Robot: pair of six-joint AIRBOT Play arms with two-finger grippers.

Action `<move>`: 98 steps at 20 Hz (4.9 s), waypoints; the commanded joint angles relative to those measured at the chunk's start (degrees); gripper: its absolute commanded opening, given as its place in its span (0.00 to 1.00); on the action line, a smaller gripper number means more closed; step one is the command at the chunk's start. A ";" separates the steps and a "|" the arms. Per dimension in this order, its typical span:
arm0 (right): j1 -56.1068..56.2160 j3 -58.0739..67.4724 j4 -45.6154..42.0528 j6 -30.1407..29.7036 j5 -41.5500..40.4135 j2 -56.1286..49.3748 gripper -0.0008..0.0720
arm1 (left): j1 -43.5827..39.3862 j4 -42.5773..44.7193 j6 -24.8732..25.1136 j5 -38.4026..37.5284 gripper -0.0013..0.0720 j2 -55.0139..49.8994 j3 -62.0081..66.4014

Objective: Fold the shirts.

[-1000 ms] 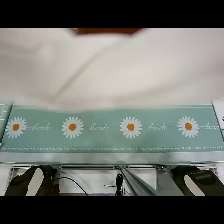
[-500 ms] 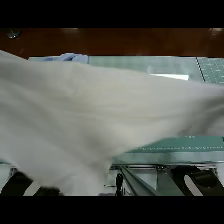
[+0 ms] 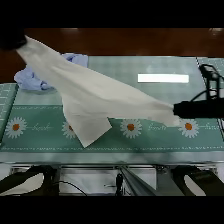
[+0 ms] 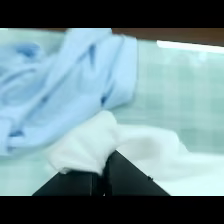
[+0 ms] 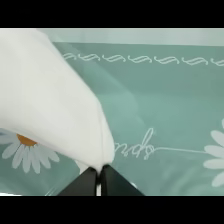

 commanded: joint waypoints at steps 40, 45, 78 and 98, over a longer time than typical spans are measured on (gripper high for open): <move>-37.88 -15.26 33.94 -26.43 -5.44 -16.26 0.86 | 9.77 -45.79 23.96 14.12 0.79 -2.86 -59.58; -37.88 -15.08 33.90 -26.21 -9.01 -17.27 0.86 | 9.84 -45.77 24.85 13.79 0.06 -2.84 -55.56; -16.74 64.30 13.90 -13.55 6.51 -1.49 0.04 | 10.03 -23.17 11.78 4.00 0.05 23.65 19.98; -16.68 16.52 9.38 -9.62 4.35 9.46 0.04 | 9.29 -10.91 8.94 1.97 0.05 35.39 -33.18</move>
